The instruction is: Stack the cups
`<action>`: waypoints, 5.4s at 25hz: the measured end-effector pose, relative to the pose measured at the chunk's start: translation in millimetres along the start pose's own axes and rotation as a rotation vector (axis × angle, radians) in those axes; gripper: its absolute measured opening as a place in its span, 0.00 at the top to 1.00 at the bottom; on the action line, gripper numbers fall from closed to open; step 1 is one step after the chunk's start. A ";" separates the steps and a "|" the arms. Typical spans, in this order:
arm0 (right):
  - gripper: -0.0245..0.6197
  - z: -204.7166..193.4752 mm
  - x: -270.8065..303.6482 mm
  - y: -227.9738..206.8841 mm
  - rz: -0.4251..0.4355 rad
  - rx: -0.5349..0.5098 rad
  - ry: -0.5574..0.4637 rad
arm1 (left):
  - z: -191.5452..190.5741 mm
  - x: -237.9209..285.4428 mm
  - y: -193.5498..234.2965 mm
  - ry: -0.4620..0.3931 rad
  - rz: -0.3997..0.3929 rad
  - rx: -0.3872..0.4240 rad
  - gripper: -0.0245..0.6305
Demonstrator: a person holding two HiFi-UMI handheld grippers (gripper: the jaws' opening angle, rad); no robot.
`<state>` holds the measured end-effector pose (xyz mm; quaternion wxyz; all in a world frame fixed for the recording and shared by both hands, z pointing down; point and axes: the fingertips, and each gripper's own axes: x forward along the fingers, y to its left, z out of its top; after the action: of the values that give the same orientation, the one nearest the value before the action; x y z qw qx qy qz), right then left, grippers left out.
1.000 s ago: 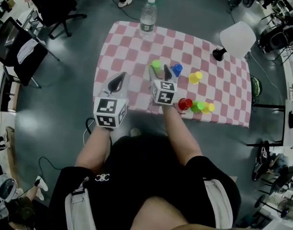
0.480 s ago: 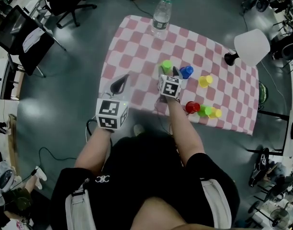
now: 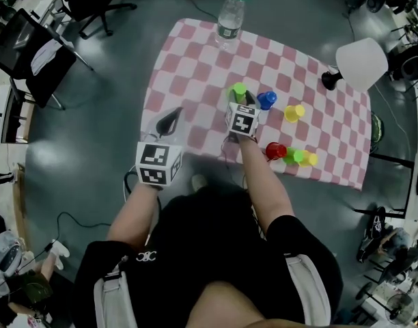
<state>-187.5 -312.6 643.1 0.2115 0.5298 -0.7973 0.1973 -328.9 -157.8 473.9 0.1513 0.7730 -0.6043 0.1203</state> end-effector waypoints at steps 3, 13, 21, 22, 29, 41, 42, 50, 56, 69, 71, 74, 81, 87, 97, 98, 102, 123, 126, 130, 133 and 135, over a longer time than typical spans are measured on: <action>0.65 12.3 -12.0 2.3 0.010 -0.005 -0.032 | 4.2 2.5 -4.7 -0.010 -0.011 0.002 0.96; 0.65 60.0 -76.8 13.5 0.087 -0.041 -0.102 | 24.6 16.7 -34.8 -0.068 -0.083 0.015 0.96; 0.65 78.4 -128.9 -25.9 0.035 0.000 -0.161 | 34.5 34.8 -68.9 -0.088 -0.167 0.020 0.96; 0.65 78.6 -134.7 -31.9 0.022 0.003 -0.165 | 34.8 37.5 -74.1 -0.087 -0.180 0.022 0.96; 0.65 64.4 -167.7 -69.4 -0.060 0.023 -0.166 | 39.0 54.8 -115.8 -0.084 -0.276 0.040 0.96; 0.65 9.8 -218.2 -127.7 -0.187 0.072 -0.106 | 33.3 72.6 -183.9 -0.046 -0.418 0.069 0.96; 0.65 4.3 -220.6 -129.9 -0.189 0.075 -0.101 | 31.6 73.5 -188.6 -0.041 -0.426 0.070 0.96; 0.65 -31.5 -232.9 -130.2 -0.195 0.038 -0.057 | 19.5 73.5 -211.4 -0.008 -0.460 0.075 0.96; 0.65 -47.2 -232.4 -131.4 -0.188 0.062 -0.031 | 12.4 71.4 -214.7 0.011 -0.457 0.075 0.96; 0.65 -59.5 -224.8 -132.9 -0.172 0.091 -0.059 | 5.0 65.6 -213.4 0.024 -0.441 0.091 0.96; 0.57 -57.0 -227.9 -131.1 -0.158 0.107 -0.089 | 7.1 64.9 -212.6 0.019 -0.440 0.093 0.96; 0.55 -41.9 -238.7 -129.8 -0.157 0.103 -0.165 | 11.1 64.7 -211.8 0.009 -0.438 0.097 0.96; 0.56 26.3 -272.0 -133.4 -0.172 0.076 -0.389 | 26.2 68.0 -215.0 -0.040 -0.444 0.114 0.96; 0.73 89.7 -310.8 -129.9 -0.151 0.063 -0.601 | 52.7 66.1 -223.5 -0.103 -0.457 0.140 0.96; 0.96 111.2 -326.1 -129.5 -0.103 0.037 -0.630 | 66.1 68.3 -234.6 -0.137 -0.471 0.158 0.96; 0.96 109.1 -325.3 -130.9 -0.100 0.037 -0.618 | 66.2 69.0 -237.1 -0.136 -0.473 0.158 0.96; 0.96 103.3 -325.4 -140.3 -0.096 0.031 -0.593 | 66.0 72.4 -248.5 -0.133 -0.476 0.159 0.96; 0.96 70.3 -297.6 -237.3 0.130 -0.167 -0.394 | 55.5 92.8 -283.6 -0.116 -0.191 0.083 0.96; 0.94 61.6 -280.2 -242.8 0.224 -0.269 -0.337 | 50.7 88.4 -283.0 -0.118 -0.127 0.069 0.96; 0.66 48.8 -249.1 -236.6 0.398 -0.404 -0.213 | 43.2 79.1 -275.8 -0.124 -0.032 0.040 0.96; 0.59 44.0 -226.3 -228.3 0.496 -0.481 -0.146 | 36.2 71.2 -270.1 -0.121 0.029 0.020 0.96; 0.56 38.7 -210.8 -220.5 0.548 -0.537 -0.100 | 32.0 65.2 -267.0 -0.117 0.065 0.014 0.96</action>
<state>85.8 -252.5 515.7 0.2431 0.2317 -0.9419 0.0045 -53.9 -168.7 444.8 0.1063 0.7599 -0.6359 0.0837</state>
